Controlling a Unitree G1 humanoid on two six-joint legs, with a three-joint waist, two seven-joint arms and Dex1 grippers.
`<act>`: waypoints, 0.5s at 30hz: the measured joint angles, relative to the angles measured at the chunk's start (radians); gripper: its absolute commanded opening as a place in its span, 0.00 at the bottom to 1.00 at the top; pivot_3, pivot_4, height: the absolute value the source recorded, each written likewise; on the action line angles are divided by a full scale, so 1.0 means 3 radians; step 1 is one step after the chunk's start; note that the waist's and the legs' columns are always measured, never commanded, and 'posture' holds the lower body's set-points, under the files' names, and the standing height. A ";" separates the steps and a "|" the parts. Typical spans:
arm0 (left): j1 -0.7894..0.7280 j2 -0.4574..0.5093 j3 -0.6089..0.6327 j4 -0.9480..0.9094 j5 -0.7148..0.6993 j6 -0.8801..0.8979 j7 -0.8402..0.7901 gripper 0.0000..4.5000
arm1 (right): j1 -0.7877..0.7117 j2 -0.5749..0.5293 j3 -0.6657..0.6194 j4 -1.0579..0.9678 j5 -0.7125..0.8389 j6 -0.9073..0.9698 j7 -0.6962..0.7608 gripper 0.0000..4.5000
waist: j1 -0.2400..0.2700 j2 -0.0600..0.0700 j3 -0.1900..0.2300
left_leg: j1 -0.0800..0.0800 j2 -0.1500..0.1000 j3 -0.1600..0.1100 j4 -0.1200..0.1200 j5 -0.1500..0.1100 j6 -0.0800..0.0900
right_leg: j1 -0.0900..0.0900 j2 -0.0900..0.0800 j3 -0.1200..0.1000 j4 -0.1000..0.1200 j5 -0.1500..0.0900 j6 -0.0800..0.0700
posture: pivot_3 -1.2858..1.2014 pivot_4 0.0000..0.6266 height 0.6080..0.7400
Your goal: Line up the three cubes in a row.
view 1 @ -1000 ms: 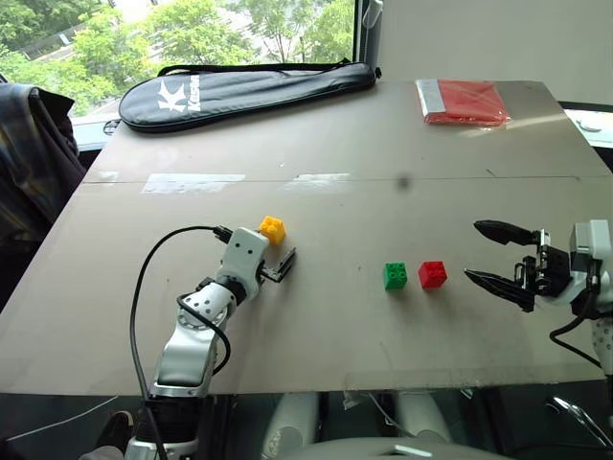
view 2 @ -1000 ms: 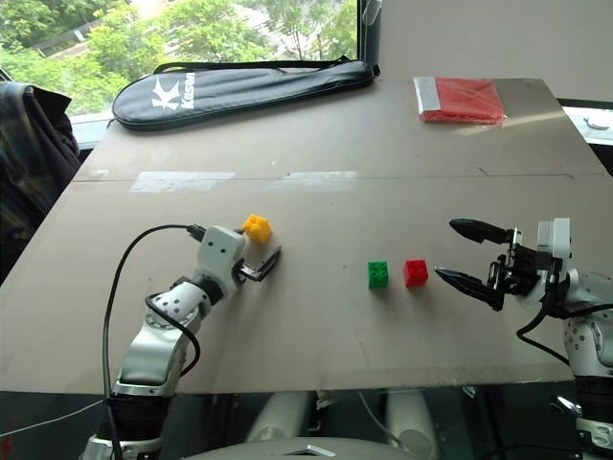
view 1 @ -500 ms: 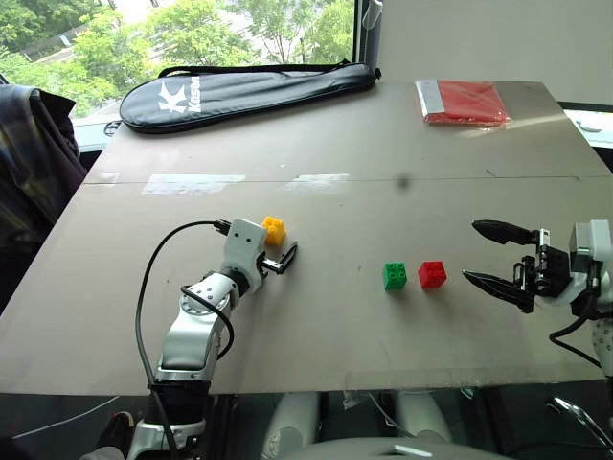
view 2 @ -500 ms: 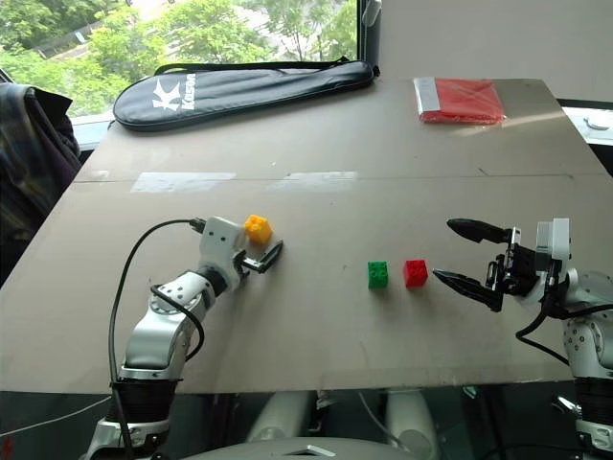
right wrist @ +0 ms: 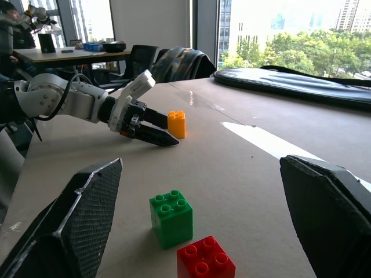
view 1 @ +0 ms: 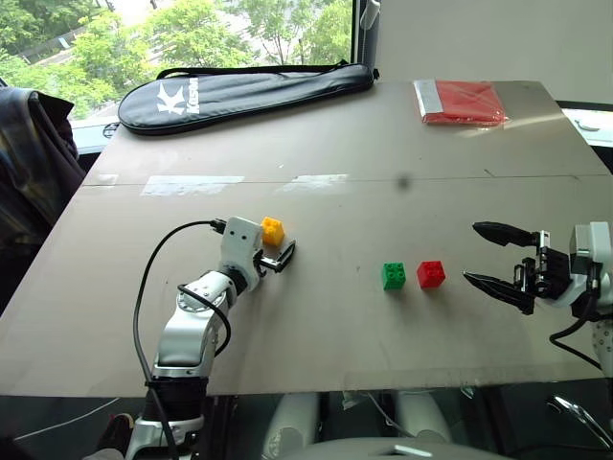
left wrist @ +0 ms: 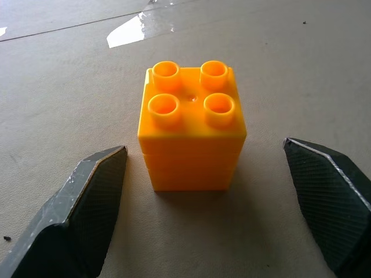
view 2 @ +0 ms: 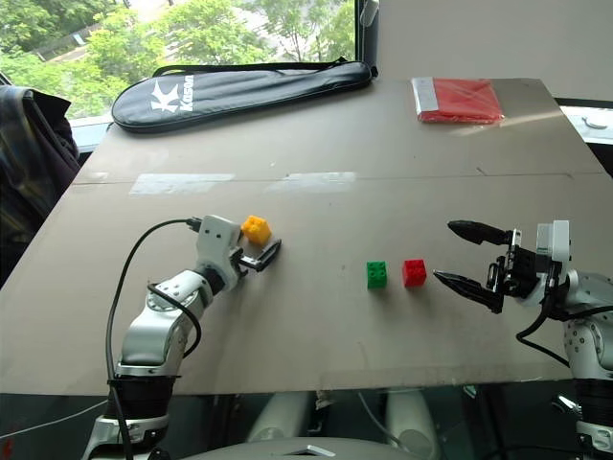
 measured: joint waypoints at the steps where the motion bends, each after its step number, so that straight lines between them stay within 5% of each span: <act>1: 0.0005 0.0017 0.0010 0.0001 0.0003 0.0000 0.0007 0.73 | 0.0003 0.0000 0.0000 0.0000 0.0000 0.0000 -0.0001 1.00 | -0.0001 0.0000 0.0000 | 0.0000 0.0000 0.0000 0.0000 0.0000 0.0000 | 0.0000 0.0000 0.0000 0.0000 0.0000 0.0000 | 0.52 0.24 0.65; 5: 0.0016 0.0059 0.0019 -0.0004 0.0017 0.0007 0.0033 0.28 | 0.0016 0.0000 0.0000 0.0000 -0.0011 -0.0001 -0.0004 1.00 | 0.0000 0.0000 0.0000 | -0.0001 0.0000 0.0001 0.0000 0.0000 0.0000 | 0.0000 0.0000 0.0000 -0.0001 0.0000 0.0000 | 0.52 0.24 0.65; 15: 0.0029 0.0335 -0.0222 0.0034 0.0091 -0.0287 -0.0329 0.27 | 0.0019 0.0000 0.0000 0.0000 -0.0014 -0.0014 -0.0008 1.00 | 0.0005 0.0000 0.0000 | -0.0004 -0.0001 0.0001 0.0000 0.0000 0.0000 | -0.0002 -0.0005 0.0000 -0.0002 -0.0001 0.0000 | 0.52 0.24 0.65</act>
